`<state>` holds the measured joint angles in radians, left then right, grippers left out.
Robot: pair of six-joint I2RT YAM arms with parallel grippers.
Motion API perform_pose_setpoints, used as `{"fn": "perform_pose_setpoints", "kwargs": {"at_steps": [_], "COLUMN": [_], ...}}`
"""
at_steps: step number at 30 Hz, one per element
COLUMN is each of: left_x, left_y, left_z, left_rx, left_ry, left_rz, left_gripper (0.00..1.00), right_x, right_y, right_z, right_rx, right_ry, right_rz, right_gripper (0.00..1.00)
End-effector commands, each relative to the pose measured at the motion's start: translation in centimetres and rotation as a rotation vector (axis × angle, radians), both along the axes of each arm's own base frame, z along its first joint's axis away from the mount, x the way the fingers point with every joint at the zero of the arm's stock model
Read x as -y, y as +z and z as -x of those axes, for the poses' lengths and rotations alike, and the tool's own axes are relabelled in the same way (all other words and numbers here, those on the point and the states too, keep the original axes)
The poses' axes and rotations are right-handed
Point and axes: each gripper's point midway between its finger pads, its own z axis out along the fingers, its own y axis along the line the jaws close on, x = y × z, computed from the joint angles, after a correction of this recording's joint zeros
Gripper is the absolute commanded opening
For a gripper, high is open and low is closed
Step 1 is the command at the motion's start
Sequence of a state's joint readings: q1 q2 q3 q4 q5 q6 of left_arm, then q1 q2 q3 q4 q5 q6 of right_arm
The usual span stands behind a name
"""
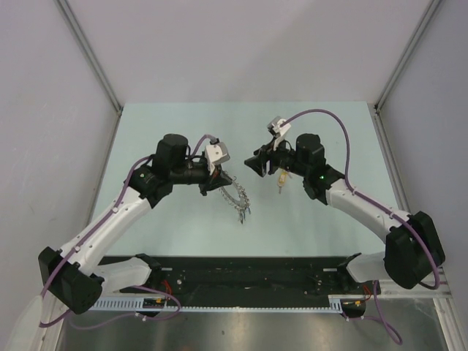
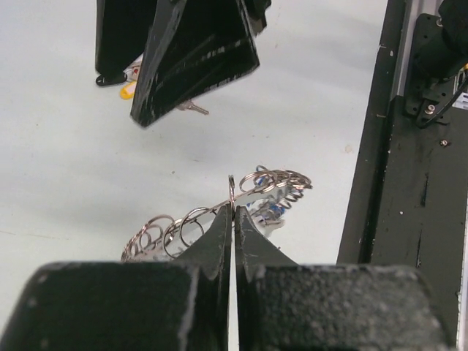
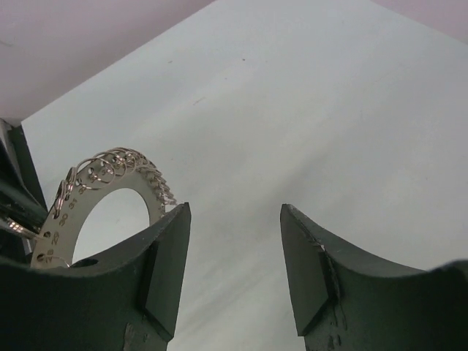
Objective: Put the keys on the keyring
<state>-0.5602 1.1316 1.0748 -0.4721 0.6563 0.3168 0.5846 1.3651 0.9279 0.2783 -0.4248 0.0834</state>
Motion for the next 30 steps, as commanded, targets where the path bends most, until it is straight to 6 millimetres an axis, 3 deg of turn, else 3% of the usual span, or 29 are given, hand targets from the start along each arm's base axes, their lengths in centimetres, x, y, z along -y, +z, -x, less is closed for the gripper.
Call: {"fn": "perform_pose_setpoints", "kwargs": {"at_steps": [1, 7, 11, 14, 21, 24, 30], "left_x": [-0.1, -0.6, -0.9, -1.3, -1.9, -2.2, -2.7], "left_y": [1.6, 1.0, 0.7, 0.6, 1.4, 1.5, -1.1], "left_z": [0.1, -0.3, -0.2, -0.2, 1.3, 1.7, 1.9], "left_rx": [0.098, 0.129, 0.154, 0.179, 0.325, 0.363, 0.375], "left_ry": [-0.022, -0.013, -0.022, -0.014, -0.058, -0.058, -0.056], "left_rz": [0.017, -0.019, -0.039, -0.055, -0.076, -0.098, -0.184], "left_gripper": [0.00, 0.00, 0.00, 0.00, 0.00, 0.01, 0.00], "right_x": [1.5, 1.6, 1.8, 2.6, 6.5, 6.9, 6.5], "right_y": [4.1, 5.4, 4.9, 3.8, 0.9, -0.1, -1.6], "right_z": [0.8, 3.6, 4.7, 4.8, 3.7, 4.1, 5.2], "right_rx": [0.110, 0.151, 0.138, 0.090, -0.067, -0.130, -0.154], "right_ry": [0.011, 0.133, 0.171, 0.132, -0.116, -0.137, -0.078], "right_rz": [0.001, 0.004, 0.028, 0.067, 0.166, 0.166, 0.176], "right_gripper": [0.57, 0.56, 0.56, 0.56, 0.59, 0.60, 0.63]}}
